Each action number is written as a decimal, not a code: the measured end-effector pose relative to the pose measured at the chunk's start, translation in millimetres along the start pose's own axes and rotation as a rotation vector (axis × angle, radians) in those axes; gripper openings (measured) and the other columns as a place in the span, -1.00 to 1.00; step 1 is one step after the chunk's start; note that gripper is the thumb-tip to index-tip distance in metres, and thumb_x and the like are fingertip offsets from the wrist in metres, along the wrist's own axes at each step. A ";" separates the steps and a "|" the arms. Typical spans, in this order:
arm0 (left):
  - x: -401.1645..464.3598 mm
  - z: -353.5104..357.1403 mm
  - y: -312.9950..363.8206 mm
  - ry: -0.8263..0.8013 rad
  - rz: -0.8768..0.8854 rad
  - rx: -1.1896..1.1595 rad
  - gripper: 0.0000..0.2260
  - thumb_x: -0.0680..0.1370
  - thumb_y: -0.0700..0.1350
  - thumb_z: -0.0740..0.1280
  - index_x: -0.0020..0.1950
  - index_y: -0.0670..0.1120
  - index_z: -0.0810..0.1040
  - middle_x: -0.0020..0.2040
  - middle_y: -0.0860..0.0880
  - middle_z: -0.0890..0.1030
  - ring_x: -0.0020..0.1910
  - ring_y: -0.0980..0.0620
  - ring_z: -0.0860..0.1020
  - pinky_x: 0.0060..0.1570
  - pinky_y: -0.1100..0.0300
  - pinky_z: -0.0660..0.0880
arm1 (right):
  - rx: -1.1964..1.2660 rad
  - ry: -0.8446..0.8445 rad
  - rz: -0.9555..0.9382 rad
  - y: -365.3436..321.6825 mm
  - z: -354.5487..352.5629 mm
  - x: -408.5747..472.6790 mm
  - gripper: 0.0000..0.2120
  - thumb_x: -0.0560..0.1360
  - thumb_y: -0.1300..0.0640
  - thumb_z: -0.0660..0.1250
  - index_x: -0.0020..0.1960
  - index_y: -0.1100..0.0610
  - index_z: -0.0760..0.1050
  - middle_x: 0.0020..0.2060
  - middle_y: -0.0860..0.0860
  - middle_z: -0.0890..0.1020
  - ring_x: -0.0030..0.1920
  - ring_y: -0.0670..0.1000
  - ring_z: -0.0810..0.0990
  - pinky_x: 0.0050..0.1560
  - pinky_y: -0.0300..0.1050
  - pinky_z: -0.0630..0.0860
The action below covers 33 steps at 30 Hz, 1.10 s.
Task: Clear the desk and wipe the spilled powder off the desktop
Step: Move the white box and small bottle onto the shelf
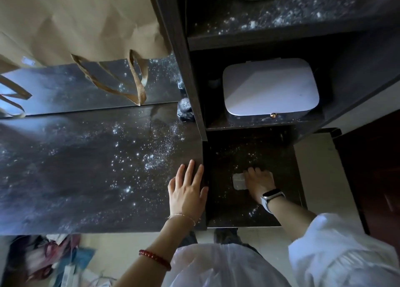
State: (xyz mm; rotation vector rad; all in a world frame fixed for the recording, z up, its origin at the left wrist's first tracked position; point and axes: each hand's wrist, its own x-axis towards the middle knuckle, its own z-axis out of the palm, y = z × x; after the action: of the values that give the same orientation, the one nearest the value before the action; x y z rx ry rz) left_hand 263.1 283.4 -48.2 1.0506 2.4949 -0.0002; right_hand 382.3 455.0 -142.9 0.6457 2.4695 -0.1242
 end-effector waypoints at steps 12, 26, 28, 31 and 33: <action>6.6 -27.4 -13.3 0.169 0.065 -0.330 -0.53 0.54 -0.11 0.24 0.44 -0.04 0.25 0.44 0.00 0.28 0.40 -0.06 0.21 0.30 0.00 0.22 | 0.676 0.393 0.056 -23.5 -40.5 -56.7 -0.47 0.39 0.03 0.36 0.29 0.19 0.32 0.13 0.10 0.41 0.10 0.07 0.45 0.05 -0.16 0.44; 149.7 -106.5 -30.2 0.097 0.229 -0.225 -0.22 0.40 -0.12 0.42 0.48 -0.08 0.04 0.47 -0.07 0.15 0.42 -0.13 0.12 0.30 -0.14 0.25 | 0.752 0.727 0.236 -49.7 -103.1 -103.2 -0.49 0.34 -0.13 0.23 0.21 0.09 0.31 0.05 0.03 0.45 -0.04 -0.12 0.42 -0.17 -0.33 0.39; 159.2 -106.2 -29.5 0.073 0.272 -0.195 -0.29 0.38 -0.15 0.44 0.43 -0.10 0.15 0.38 -0.11 0.28 0.35 -0.16 0.24 0.24 -0.13 0.31 | 0.756 0.727 0.277 -52.8 -103.4 -107.1 -0.48 0.33 -0.15 0.21 0.21 0.07 0.30 0.05 0.03 0.45 -0.05 -0.14 0.41 -0.18 -0.35 0.37; 166.7 -104.1 -29.6 0.108 0.303 -0.132 -0.40 0.35 -0.16 0.46 0.31 -0.15 0.27 0.25 -0.14 0.41 0.22 -0.20 0.35 0.14 -0.10 0.36 | 0.750 0.728 0.319 -54.9 -99.3 -113.1 -0.49 0.33 -0.15 0.23 0.21 0.07 0.33 0.05 0.02 0.45 -0.06 -0.12 0.42 -0.19 -0.36 0.40; 166.7 -101.9 -30.1 0.139 0.292 -0.145 -0.41 0.31 -0.12 0.50 0.25 -0.16 0.31 0.19 -0.16 0.46 0.19 -0.20 0.38 0.12 -0.08 0.36 | 0.760 0.712 0.331 -55.7 -96.9 -116.0 -0.48 0.34 -0.11 0.28 0.22 0.10 0.35 0.06 0.02 0.44 -0.04 -0.09 0.44 -0.17 -0.34 0.44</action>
State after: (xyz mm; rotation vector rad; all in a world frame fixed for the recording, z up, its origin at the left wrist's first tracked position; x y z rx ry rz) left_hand 99.7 392.3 -25.4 1.3817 2.3933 0.3470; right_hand 389.3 379.2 -1.0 1.6411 2.8943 -0.8565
